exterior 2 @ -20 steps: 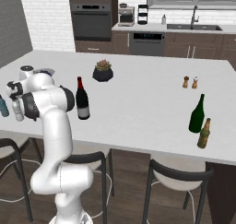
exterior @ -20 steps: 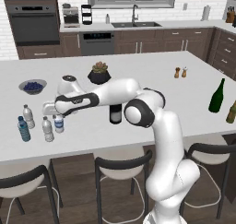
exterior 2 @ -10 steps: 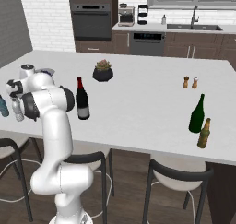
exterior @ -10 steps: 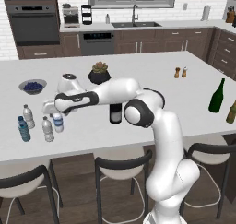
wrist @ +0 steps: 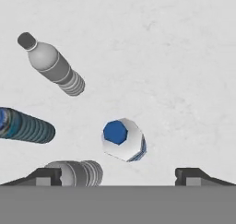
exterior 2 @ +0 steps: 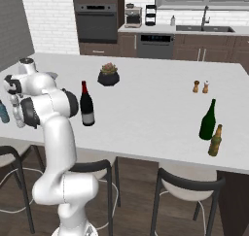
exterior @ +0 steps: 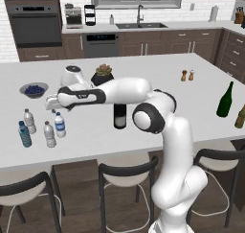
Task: Move the plastic bottles in the middle to the plastics group, and the glass bottles in the middle to the glass group.
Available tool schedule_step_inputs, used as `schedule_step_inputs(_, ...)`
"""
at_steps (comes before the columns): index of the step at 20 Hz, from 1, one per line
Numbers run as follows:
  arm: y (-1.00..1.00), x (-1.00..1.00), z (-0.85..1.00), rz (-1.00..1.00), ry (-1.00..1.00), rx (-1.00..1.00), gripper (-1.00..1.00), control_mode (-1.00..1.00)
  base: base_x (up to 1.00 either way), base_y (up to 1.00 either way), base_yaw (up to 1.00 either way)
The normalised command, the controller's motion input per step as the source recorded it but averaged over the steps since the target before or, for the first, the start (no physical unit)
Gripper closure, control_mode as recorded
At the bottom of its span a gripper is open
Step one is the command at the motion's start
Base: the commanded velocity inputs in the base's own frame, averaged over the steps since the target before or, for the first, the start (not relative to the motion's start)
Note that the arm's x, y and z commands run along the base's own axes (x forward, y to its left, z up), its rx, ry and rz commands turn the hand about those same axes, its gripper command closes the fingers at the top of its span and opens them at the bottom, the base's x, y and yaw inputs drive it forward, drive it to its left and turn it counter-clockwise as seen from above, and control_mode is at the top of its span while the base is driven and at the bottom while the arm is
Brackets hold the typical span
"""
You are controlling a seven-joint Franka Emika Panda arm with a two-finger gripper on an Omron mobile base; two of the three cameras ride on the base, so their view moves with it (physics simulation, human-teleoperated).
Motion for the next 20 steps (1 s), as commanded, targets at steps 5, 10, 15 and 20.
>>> schedule_step_inputs(5, -0.56, -0.44, 0.60, 0.00, -0.03, 0.00, -1.00, -1.00, 0.00, 0.00, 0.00)
schedule_step_inputs(10, -0.73, -0.57, 0.48, 0.00, 0.00, -0.01, -1.00, -1.00, 0.00, 0.00, 0.00)
schedule_step_inputs(15, -0.82, -0.53, 0.32, 0.00, 0.00, 0.00, -1.00, -1.00, 0.00, 0.00, 0.00)
schedule_step_inputs(20, -0.81, -0.25, 0.19, -0.01, 0.00, -0.01, -1.00, -1.00, 0.00, 0.00, 0.00)
